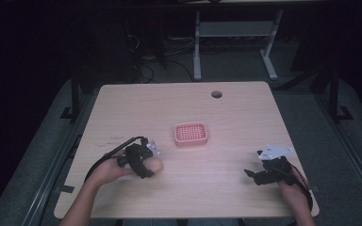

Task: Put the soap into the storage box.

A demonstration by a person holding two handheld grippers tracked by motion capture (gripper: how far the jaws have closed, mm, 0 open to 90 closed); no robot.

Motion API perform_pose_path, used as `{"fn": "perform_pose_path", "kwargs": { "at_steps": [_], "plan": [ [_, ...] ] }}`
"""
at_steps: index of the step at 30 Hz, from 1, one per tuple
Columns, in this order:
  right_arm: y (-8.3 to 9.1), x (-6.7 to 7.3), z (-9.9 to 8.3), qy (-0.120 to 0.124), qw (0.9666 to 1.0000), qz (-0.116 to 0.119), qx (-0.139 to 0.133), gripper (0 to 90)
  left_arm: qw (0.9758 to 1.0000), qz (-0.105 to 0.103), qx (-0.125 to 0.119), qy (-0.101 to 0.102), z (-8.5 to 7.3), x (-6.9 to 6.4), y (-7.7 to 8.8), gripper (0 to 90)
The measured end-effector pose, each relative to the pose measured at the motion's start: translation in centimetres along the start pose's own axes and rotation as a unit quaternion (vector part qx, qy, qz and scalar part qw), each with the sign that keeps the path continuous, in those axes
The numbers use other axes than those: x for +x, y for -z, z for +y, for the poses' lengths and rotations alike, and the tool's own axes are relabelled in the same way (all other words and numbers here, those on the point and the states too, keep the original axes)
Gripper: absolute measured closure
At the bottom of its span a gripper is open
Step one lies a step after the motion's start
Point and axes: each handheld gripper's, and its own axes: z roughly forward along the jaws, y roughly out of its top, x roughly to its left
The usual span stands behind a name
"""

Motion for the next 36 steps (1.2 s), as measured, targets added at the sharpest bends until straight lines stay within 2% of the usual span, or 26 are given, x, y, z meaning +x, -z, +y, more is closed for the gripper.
{"fn": "perform_pose_path", "kwargs": {
  "at_steps": [14, 28, 36],
  "plan": [
    [-0.1, -0.1, 0.0, -0.006, 1.0, -0.001, 0.001, 14.0, 0.9998, -0.004, -0.021, -0.003, 1.4, 0.1, 0.7, 32.0],
    [0.0, -0.1, 0.0, -0.007, 1.0, -0.002, -0.003, 14.0, 0.9996, -0.005, -0.019, -0.02, 3.3, 0.2, 0.9, 32.0],
    [0.1, -0.1, 0.1, -0.006, 1.0, -0.002, -0.005, 14.0, 0.9997, -0.005, -0.015, -0.02, 4.0, 0.6, 0.7, 32.0]
  ]
}}
